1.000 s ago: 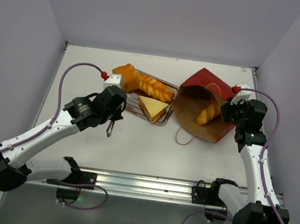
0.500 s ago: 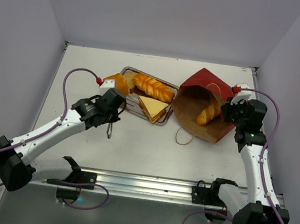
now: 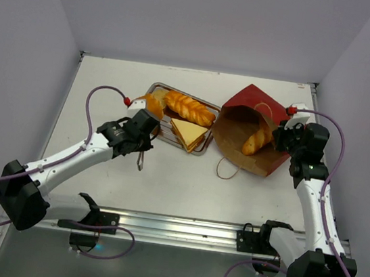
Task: Take the fake bread out of the paper bag
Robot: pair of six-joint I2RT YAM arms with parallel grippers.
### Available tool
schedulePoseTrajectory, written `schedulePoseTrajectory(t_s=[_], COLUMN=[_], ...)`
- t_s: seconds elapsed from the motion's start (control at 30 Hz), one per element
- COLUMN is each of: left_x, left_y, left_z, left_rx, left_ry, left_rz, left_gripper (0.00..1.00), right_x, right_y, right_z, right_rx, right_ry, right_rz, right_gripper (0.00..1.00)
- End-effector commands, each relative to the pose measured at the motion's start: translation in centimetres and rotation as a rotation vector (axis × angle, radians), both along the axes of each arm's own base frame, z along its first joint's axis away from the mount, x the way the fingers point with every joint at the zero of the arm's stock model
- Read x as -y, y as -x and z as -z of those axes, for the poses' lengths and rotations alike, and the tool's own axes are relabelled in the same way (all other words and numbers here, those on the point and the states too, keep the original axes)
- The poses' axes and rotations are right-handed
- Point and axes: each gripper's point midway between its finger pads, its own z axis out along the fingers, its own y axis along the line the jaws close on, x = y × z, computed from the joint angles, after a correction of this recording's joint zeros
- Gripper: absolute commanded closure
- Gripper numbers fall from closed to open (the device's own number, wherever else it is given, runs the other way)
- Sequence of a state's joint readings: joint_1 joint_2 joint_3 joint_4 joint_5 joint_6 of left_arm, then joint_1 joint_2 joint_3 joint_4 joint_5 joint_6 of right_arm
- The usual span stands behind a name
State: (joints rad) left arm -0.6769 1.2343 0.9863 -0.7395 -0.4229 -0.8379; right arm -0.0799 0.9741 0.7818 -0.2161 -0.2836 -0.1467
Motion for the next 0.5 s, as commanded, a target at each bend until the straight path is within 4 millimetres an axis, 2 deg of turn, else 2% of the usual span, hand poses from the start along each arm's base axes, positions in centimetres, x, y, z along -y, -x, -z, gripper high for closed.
schedulePoseTrajectory(t_s=[0.0,0.27,0.47], left_x=[0.2,-0.5,-0.5], left_y=[-1.7,-1.2,-1.3], left_z=[-0.9,0.6,0.6], left_rx=[0.073,0.041,0.042], left_ry=[0.037,0.019,0.020], left_rz=[-0.051,-0.064,-0.063], left_gripper=[1.00,1.00,0.81], right_x=[-0.1,-0.3,-0.2], right_y=[-0.3,-0.3,-0.3], right_z=[-2.0,-1.9,-1.9], right_rx=[0.064,0.062,0.061], right_ry=[-0.004,-0.005,-0.005], right_rz=[-0.016,-0.020,-0.020], right_gripper=[1.00,1.00,1.00])
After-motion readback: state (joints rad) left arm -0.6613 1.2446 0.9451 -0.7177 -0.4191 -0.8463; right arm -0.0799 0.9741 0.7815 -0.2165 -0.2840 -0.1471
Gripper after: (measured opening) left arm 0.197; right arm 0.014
